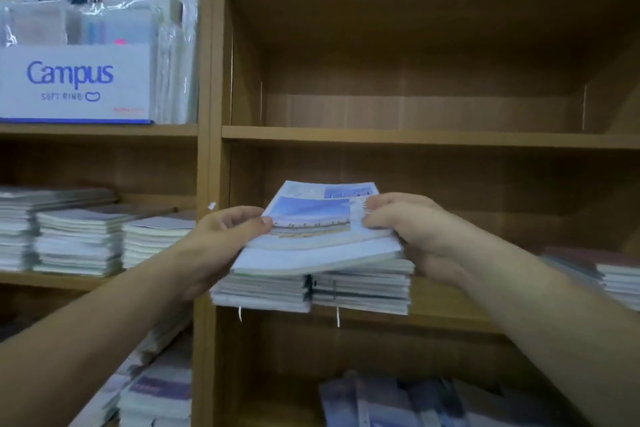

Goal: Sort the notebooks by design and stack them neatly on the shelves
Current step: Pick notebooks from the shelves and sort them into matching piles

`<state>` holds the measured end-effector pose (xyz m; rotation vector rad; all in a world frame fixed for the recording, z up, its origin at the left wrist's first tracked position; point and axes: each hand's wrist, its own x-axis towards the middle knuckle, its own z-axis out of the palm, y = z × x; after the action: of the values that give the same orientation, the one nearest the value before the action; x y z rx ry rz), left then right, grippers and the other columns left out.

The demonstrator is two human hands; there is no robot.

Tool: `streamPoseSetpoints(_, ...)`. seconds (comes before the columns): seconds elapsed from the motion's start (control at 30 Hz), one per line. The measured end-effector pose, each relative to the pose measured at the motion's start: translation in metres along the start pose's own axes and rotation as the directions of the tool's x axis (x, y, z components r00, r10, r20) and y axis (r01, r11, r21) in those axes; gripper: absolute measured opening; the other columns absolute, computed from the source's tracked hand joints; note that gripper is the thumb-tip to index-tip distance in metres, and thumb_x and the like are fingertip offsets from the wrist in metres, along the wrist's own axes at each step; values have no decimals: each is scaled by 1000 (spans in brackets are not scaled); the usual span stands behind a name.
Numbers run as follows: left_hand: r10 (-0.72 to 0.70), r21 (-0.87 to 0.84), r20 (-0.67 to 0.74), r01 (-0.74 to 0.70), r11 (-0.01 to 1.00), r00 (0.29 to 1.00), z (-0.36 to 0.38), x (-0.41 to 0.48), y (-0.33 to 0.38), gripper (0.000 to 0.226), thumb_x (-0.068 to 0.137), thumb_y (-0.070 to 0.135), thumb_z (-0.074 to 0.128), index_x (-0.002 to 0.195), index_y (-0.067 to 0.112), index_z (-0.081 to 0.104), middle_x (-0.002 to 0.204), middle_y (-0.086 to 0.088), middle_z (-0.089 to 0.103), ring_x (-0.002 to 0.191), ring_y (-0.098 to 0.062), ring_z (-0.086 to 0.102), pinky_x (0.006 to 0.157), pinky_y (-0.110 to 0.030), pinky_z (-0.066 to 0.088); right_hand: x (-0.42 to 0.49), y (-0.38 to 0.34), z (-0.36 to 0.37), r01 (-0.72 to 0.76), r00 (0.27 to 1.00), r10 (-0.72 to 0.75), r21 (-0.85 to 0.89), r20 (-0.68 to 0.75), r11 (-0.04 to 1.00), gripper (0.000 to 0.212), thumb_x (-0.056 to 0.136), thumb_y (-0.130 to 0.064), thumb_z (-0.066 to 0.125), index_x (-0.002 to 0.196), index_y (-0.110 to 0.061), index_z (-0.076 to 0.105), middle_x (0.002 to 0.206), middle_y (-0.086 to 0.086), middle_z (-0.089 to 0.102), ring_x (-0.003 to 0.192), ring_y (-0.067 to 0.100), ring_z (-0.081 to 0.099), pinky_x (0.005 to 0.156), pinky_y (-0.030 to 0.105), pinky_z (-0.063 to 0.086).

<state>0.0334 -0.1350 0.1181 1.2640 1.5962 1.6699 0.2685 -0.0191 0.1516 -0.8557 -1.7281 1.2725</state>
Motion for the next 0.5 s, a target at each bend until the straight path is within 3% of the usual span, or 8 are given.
streamPoseSetpoints(0.1,-77,-22,-63,75,997,995,-26,30,-2,23,95,30,69,114,17,72,109,-18,74,90,-27,71,73,-39,59,46,-2,33,-34,999,33,43,25,998,34,85,0,66,116,-14,70,112,14,70,95,31,70,77,40,60)
streamPoseSetpoints(0.17,-104,-4,-79,104,995,991,-41,48,-3,24,95,28,70,113,14,73,112,-21,73,89,-26,72,72,-38,60,73,2,53,-38,999,37,54,18,998,32,83,0,66,111,-13,73,115,14,69,94,29,67,69,35,52)
streamPoseSetpoints(0.23,-112,13,-95,114,993,989,-50,65,-2,26,94,28,71,114,12,72,114,-21,72,96,-29,72,80,-43,62,94,5,68,-38,999,38,73,2,997,31,83,-1,67,110,-14,74,117,13,67,96,29,66,71,35,53)
streamPoseSetpoints(0.3,-101,44,-174,110,993,979,-56,80,-3,33,92,30,74,117,8,68,113,-19,69,102,-33,71,85,-48,62,113,9,80,-13,1000,15,78,-22,997,28,83,-3,71,109,-15,75,119,12,67,102,30,66,86,41,58)
streamPoseSetpoints(0.4,-56,204,-323,127,971,945,-71,98,-14,48,93,42,71,124,7,63,110,-14,68,98,-32,70,85,-48,62,116,15,89,19,997,-16,-50,73,999,32,85,-25,81,114,-15,71,124,6,64,111,26,62,91,43,58)
streamPoseSetpoints(0.5,70,395,-373,90,914,925,-82,100,-24,59,90,65,57,104,9,72,95,-13,74,88,-29,72,86,-50,61,106,19,84,84,967,8,-350,254,933,73,71,-57,85,129,-20,62,130,-4,57,121,19,54,103,37,47)
